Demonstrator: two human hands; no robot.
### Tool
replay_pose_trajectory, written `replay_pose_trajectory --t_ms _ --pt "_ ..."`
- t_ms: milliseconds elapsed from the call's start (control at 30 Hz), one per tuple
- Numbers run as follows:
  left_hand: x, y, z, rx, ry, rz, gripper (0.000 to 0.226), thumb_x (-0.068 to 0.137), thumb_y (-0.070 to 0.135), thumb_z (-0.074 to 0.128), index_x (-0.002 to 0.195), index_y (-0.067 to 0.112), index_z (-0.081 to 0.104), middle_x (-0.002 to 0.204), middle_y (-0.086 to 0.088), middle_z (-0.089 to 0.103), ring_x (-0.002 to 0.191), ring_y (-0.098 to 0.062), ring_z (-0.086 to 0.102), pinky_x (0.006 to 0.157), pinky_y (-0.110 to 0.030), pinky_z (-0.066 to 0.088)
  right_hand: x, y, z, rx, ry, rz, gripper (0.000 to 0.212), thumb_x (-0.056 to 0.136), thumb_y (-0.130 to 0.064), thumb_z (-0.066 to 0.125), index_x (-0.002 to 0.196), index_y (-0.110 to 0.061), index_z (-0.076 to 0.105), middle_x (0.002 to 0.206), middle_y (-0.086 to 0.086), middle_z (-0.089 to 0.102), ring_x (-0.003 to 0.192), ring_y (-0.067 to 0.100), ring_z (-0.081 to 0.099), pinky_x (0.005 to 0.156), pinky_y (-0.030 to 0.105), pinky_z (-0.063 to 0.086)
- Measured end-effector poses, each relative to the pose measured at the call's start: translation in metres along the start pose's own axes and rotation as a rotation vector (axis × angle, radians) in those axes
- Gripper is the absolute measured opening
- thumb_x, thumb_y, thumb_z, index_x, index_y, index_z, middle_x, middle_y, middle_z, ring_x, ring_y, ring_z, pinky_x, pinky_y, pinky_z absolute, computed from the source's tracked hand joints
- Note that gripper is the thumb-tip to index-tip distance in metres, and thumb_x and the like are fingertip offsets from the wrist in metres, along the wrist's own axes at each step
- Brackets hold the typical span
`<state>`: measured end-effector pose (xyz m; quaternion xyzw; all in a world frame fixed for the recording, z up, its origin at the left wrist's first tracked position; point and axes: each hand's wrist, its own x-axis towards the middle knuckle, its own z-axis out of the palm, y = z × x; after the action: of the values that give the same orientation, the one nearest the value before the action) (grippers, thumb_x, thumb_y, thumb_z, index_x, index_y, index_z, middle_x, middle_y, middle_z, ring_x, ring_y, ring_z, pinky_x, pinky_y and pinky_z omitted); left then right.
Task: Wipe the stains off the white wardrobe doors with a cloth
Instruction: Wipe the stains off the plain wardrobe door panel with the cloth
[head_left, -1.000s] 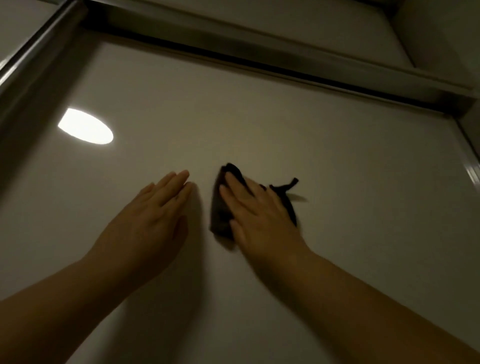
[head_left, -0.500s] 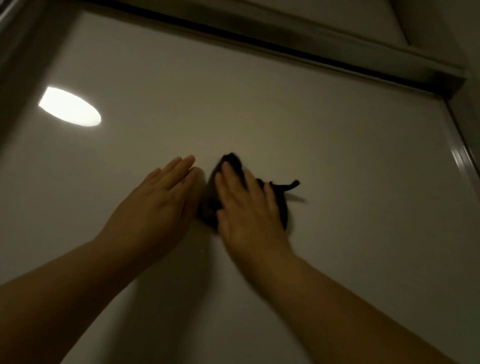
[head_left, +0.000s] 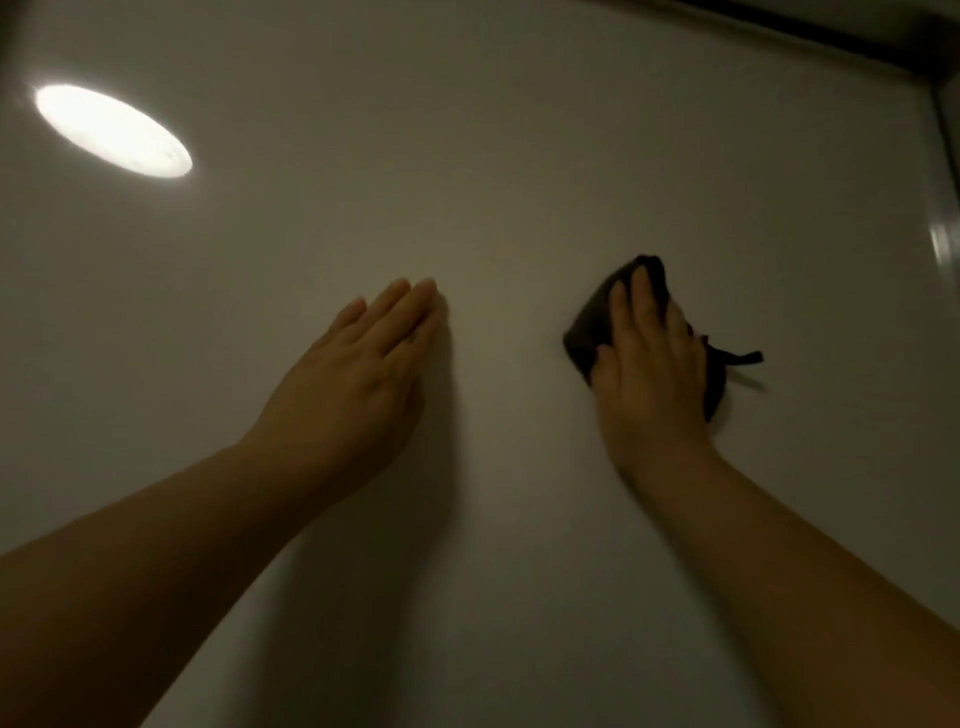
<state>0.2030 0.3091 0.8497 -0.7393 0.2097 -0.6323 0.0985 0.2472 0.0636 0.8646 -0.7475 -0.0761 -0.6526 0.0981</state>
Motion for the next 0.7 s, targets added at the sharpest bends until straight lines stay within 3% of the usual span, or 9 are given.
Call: replay_pose_trajectory --t_ms 100,167,333,433,533,633,700 --pt "0.005 0.011 0.0 -0.017 0.022 -0.014 0.057 0.089 0.026 0.027 0.141 0.007 0.033 0.15 -0.011 0.025 0.138 -0.024 0.019 0.11 -0.04 0.014 -0.037 -0.04 0.007 -0.008 -0.008 -0.222 0.061 0.085 -0.031 0.029 0.145 -0.016 0.028 0.156 0.003 0.018 0.134 0.031 0.025 0.106 0.053 0.023" --pt "0.007 0.021 0.004 -0.034 0.029 -0.007 0.055 0.091 0.028 0.024 0.141 0.006 0.034 0.15 -0.01 0.024 0.138 -0.023 0.018 0.11 -0.04 0.015 -0.074 -0.043 0.008 0.027 -0.053 -0.398 0.059 0.088 -0.032 0.031 0.146 -0.018 0.026 0.156 0.001 0.017 0.139 0.028 0.019 0.108 0.053 0.02" --pt "-0.003 0.047 0.016 -0.046 0.001 0.062 0.056 0.089 0.025 0.031 0.141 0.006 0.034 0.15 -0.01 0.026 0.138 -0.025 0.02 0.111 -0.042 0.016 -0.124 0.028 0.005 -0.02 -0.104 -0.602 0.06 0.092 -0.03 0.04 0.148 -0.021 0.02 0.157 -0.003 0.012 0.143 0.024 0.012 0.111 0.053 0.016" --pt "-0.006 0.048 0.018 -0.008 -0.039 0.061 0.057 0.089 0.028 0.03 0.143 0.009 0.03 0.151 -0.008 0.025 0.138 -0.024 0.019 0.111 -0.04 0.013 -0.12 0.085 0.004 -0.024 -0.092 -0.503 0.059 0.092 -0.027 0.035 0.148 -0.023 0.017 0.157 -0.004 0.011 0.143 0.024 0.012 0.111 0.053 0.015" --pt "-0.006 0.046 0.018 0.025 -0.06 0.064 0.056 0.091 0.033 0.025 0.143 0.012 0.029 0.151 -0.005 0.024 0.138 -0.023 0.019 0.11 -0.037 0.011 -0.083 0.127 -0.003 -0.003 -0.066 -0.213 0.056 0.094 -0.032 0.023 0.148 -0.025 0.013 0.157 -0.004 0.007 0.142 0.02 0.009 0.112 0.052 0.014" --pt "-0.005 0.043 0.019 0.008 -0.04 0.085 0.056 0.091 0.034 0.025 0.141 0.01 0.033 0.149 -0.007 0.028 0.136 -0.023 0.024 0.109 -0.039 0.017 -0.022 0.118 -0.005 -0.009 0.004 0.049 0.065 0.087 -0.038 0.013 0.147 -0.016 0.021 0.156 0.001 0.011 0.137 0.03 0.021 0.109 0.052 0.022" --pt "-0.003 0.042 0.023 -0.02 -0.026 0.092 0.056 0.093 0.036 0.023 0.14 0.01 0.037 0.149 -0.006 0.029 0.136 -0.023 0.025 0.107 -0.043 0.022 0.004 0.093 -0.004 -0.01 0.038 0.095 0.068 0.082 -0.038 0.016 0.144 -0.012 0.03 0.154 0.005 0.021 0.131 0.036 0.032 0.105 0.052 0.028"
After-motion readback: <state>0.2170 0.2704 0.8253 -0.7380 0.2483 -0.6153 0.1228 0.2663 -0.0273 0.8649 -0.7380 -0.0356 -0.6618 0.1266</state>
